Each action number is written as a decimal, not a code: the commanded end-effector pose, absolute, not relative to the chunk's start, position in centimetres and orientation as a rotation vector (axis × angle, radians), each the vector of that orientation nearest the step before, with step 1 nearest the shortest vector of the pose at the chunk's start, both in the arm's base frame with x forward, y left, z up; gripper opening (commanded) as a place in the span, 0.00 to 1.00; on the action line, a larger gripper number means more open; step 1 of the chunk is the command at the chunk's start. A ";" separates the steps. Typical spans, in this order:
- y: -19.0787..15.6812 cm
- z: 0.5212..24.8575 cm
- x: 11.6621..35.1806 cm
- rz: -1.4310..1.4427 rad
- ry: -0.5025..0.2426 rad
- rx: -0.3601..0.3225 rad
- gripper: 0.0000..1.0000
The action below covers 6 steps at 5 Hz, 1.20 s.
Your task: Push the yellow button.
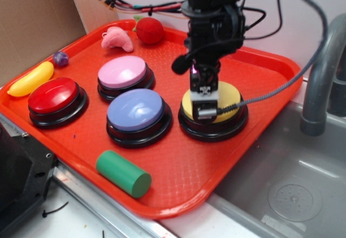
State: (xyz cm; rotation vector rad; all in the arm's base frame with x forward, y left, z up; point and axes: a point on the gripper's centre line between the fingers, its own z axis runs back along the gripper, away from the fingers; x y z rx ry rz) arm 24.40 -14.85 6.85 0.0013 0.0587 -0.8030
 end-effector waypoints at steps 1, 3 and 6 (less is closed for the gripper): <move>-15.3 10.7 24.6 -0.817 -0.013 0.008 1.00; -14.9 12.4 24.3 -0.797 -0.038 0.017 1.00; -14.1 14.6 23.3 -0.782 -0.056 0.015 1.00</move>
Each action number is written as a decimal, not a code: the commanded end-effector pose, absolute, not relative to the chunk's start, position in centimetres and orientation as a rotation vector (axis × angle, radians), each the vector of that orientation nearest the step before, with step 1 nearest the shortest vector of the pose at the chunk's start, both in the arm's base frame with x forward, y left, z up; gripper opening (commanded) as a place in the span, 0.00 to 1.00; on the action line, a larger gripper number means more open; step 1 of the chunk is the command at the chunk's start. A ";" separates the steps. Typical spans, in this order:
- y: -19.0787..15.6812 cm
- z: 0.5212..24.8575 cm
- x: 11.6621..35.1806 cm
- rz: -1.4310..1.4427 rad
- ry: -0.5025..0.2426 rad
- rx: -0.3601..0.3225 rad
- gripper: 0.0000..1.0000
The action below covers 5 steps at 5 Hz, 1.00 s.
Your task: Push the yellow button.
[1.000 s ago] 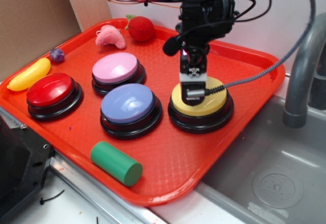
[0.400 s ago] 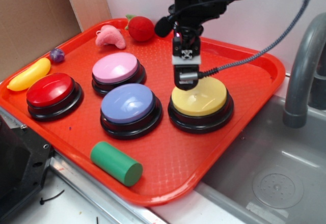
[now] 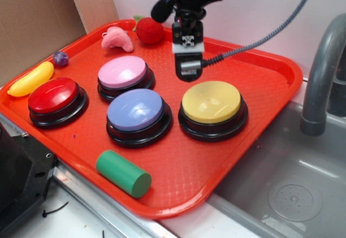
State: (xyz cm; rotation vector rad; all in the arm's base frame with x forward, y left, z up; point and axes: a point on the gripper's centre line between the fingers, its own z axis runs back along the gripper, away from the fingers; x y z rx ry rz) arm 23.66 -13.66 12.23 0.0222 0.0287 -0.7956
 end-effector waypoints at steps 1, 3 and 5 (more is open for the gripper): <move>-13.9 15.3 23.1 -0.770 -0.052 0.036 1.00; -13.8 16.4 22.7 -0.754 -0.049 0.060 1.00; -13.6 17.3 22.2 -0.749 -0.065 0.074 1.00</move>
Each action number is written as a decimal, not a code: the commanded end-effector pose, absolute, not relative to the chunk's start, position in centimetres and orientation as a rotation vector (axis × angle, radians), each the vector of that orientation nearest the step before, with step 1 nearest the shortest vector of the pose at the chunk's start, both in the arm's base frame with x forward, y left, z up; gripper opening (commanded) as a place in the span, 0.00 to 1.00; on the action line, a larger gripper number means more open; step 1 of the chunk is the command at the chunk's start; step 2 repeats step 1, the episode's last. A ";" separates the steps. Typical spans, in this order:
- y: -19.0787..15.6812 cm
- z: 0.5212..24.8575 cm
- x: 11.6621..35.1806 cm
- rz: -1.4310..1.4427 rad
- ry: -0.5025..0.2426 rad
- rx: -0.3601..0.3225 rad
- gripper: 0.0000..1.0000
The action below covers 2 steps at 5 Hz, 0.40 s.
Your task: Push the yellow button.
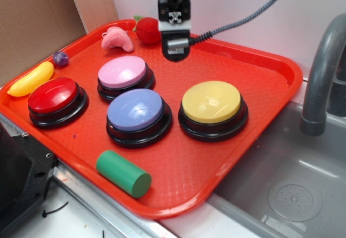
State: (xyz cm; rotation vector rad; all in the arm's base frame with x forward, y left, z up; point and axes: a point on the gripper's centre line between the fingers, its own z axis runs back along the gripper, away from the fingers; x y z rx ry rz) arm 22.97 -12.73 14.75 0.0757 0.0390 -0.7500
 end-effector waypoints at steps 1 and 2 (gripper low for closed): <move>-13.4 18.1 21.6 -0.732 -0.091 0.091 1.00; -13.4 18.1 21.6 -0.732 -0.091 0.091 1.00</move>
